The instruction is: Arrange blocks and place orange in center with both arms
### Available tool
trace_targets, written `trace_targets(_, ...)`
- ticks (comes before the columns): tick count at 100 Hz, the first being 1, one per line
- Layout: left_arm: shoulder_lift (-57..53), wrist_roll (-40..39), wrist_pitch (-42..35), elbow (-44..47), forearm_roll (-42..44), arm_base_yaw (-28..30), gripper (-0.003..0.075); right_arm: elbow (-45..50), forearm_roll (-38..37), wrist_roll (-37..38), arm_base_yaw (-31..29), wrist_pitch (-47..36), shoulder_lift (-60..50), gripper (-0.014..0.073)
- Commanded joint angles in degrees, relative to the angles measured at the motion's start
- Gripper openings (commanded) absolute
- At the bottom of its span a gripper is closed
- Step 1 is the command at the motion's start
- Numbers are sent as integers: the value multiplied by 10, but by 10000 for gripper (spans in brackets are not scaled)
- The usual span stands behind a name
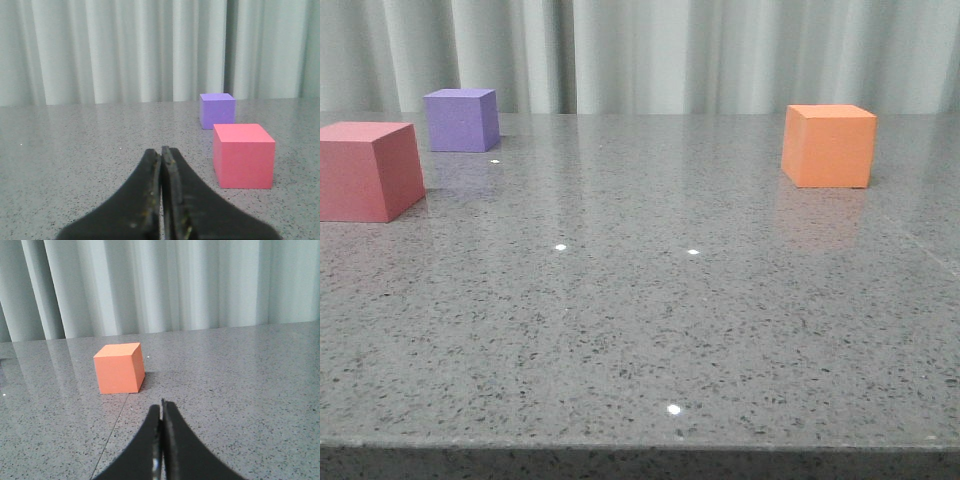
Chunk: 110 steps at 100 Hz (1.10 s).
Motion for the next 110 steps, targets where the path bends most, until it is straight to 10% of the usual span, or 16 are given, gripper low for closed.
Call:
trace_targets(1,-21,1,-47,25,0,-4,-20,-11,-2,-7,2,-48,-12,-110)
trace_targets(45,-21,1,-47,25,0,-4,-20,-77,1,-7,2,4,-3,-110)
trace_targets(110,-21,1,-47,25,0,-4,-20,-512,14,-7,2,488,363,-110)
